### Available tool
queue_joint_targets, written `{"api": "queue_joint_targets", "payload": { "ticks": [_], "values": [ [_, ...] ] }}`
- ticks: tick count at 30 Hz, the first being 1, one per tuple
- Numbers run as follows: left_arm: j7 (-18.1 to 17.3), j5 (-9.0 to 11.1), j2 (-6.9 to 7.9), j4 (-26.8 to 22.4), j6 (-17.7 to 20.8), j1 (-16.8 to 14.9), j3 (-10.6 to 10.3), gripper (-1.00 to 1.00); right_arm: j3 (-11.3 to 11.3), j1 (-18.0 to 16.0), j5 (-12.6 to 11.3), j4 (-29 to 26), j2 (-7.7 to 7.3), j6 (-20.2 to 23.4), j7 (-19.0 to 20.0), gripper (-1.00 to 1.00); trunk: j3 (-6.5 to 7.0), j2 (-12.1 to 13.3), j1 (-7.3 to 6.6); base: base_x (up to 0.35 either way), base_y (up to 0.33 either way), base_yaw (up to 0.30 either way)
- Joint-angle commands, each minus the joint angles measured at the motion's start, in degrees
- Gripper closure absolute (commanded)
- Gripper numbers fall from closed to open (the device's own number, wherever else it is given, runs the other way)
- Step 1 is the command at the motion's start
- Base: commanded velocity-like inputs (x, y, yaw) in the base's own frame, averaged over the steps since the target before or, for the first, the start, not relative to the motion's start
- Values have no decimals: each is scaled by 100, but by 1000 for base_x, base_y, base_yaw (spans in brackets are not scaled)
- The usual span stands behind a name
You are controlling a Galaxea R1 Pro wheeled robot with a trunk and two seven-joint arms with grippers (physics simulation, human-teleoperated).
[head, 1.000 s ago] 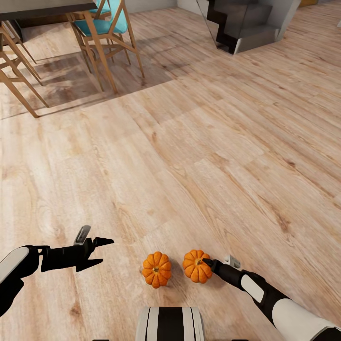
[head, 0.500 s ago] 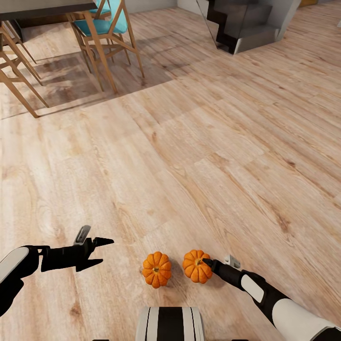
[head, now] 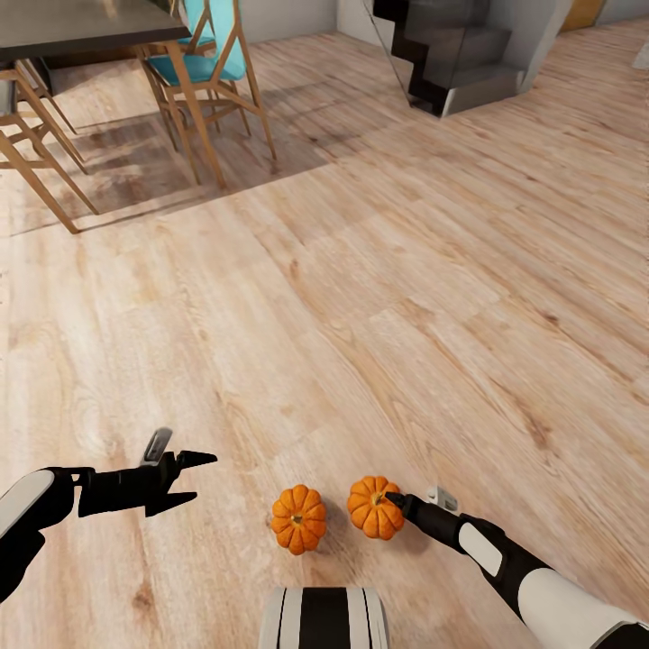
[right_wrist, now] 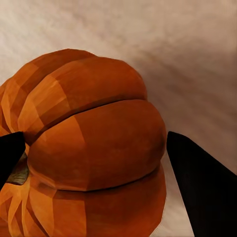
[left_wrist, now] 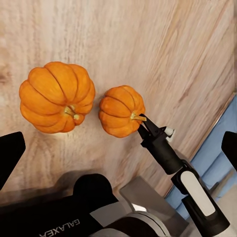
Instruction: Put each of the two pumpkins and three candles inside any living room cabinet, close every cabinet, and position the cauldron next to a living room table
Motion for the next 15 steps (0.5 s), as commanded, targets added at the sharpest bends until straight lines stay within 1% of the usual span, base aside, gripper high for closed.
{"api": "queue_joint_targets", "payload": {
  "ticks": [1, 15],
  "values": [
    [55, 58, 4, -3, -2, -3, -6, -100, 26, -2, -39, -2, -5, 21, 3, 100, 19, 0, -3, 0, 0, 0],
    [55, 59, -1, -3, -4, -3, -17, -100, 24, -2, -39, -2, -5, 43, 2, 100, 330, 19, -39, 0, 0, 0]
  ]
}}
